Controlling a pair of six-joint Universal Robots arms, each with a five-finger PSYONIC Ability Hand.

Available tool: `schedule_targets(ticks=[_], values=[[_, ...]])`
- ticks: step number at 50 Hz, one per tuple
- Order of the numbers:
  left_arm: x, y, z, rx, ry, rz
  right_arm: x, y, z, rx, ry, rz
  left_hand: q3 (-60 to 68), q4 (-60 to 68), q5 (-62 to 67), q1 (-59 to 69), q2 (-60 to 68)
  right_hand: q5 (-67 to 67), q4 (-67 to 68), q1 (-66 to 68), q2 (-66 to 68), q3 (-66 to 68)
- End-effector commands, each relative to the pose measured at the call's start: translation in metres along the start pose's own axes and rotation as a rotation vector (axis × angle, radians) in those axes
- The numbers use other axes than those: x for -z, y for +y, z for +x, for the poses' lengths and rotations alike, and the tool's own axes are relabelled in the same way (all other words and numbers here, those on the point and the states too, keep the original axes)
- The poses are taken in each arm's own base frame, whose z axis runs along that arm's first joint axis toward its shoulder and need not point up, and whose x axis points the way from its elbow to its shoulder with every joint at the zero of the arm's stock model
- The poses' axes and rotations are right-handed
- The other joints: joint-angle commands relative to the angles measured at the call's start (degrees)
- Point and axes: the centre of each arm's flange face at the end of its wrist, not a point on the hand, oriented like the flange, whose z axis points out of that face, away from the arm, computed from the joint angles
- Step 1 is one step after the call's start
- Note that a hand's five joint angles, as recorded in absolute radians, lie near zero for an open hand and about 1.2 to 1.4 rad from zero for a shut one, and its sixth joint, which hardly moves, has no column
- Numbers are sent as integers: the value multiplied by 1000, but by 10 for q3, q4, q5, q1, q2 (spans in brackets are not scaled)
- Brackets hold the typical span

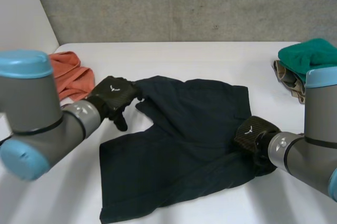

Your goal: Fold the laundry.

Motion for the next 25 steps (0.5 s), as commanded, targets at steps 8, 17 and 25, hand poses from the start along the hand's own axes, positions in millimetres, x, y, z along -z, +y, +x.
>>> schedule_targets(ticks=[8, 17, 25], values=[[-83, 32, -13, -20, 57, 5, -5, 0, -7, 15, 20, 18, 213, 213, 213, 203, 212, 112, 114, 164, 134, 113], [-101, 34, -10, -34, 64, 30, -9, 2, -9, 23, 17, 15, 184, 184, 184, 175, 184, 112, 114, 164, 134, 113], [-110, 39, -3, -51, 75, 34, -9, 2, -10, 25, 13, 15, 196, 196, 196, 186, 196, 112, 114, 164, 134, 113]])
